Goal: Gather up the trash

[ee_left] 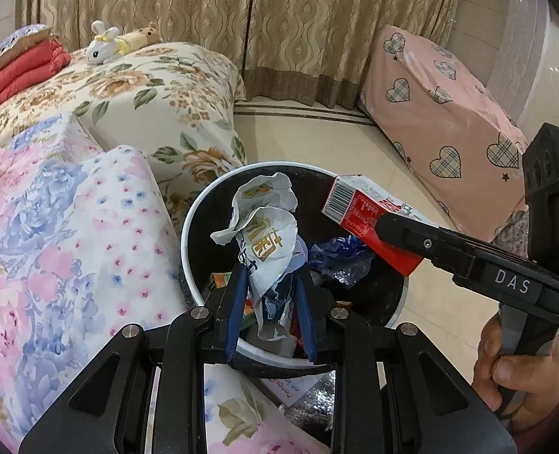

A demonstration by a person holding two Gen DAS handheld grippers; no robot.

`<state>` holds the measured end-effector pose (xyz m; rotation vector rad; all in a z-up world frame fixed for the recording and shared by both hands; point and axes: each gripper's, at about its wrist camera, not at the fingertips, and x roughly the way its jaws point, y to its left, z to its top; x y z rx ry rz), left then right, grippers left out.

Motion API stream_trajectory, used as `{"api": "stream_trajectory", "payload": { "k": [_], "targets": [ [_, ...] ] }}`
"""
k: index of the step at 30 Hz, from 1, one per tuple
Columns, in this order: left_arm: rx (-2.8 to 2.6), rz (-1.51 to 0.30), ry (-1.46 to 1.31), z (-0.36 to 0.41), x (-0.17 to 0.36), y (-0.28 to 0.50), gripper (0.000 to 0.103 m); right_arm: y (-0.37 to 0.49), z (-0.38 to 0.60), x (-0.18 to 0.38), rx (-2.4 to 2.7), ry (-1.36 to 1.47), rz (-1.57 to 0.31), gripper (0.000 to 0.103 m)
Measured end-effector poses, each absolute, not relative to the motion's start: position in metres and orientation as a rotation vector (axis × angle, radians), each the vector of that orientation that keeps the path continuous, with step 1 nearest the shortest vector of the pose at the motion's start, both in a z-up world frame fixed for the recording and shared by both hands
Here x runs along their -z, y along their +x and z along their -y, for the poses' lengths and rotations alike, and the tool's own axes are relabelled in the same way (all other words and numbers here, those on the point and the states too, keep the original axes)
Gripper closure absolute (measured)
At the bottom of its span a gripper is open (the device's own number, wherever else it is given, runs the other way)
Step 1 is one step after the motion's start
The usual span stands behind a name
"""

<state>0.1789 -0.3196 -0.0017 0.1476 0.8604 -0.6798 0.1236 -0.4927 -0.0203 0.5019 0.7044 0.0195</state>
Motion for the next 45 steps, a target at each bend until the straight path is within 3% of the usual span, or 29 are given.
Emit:
{"api": "stream_trajectory", "payload": {
  "k": [11,13,17,25,30,34,45],
  "targets": [
    [0.706,-0.885,0.170,0.329,0.008,0.182,0.077,0.131,0.494,0.023,-0.015,0.509,-0.717,0.048],
    [0.708,-0.878,0.179,0.331,0.007,0.181,0.074,0.134,0.497,0.025,-0.009,0.527,-0.726,0.047],
    [0.714,-0.864,0.170,0.330,0.001,0.182,0.050,0.137,0.506,0.027,-0.011,0.578,-0.736,0.046],
    [0.689,-0.847,0.139,0.309,0.001,0.172,0.045,0.125,0.507,0.024,-0.007,0.611,-0.717,0.045],
    [0.638,-0.847,0.022,0.265,0.008,0.151,0.036,0.110,0.491,0.019,-0.013,0.627,-0.702,0.045],
    [0.566,-0.818,-0.026,0.221,0.012,0.127,0.035,0.090,0.456,0.014,-0.065,0.600,-0.669,0.039],
    [0.317,-0.697,-0.068,0.091,0.005,0.069,0.033,0.062,0.339,0.010,-0.168,0.432,-0.631,0.039]
  ]
}}
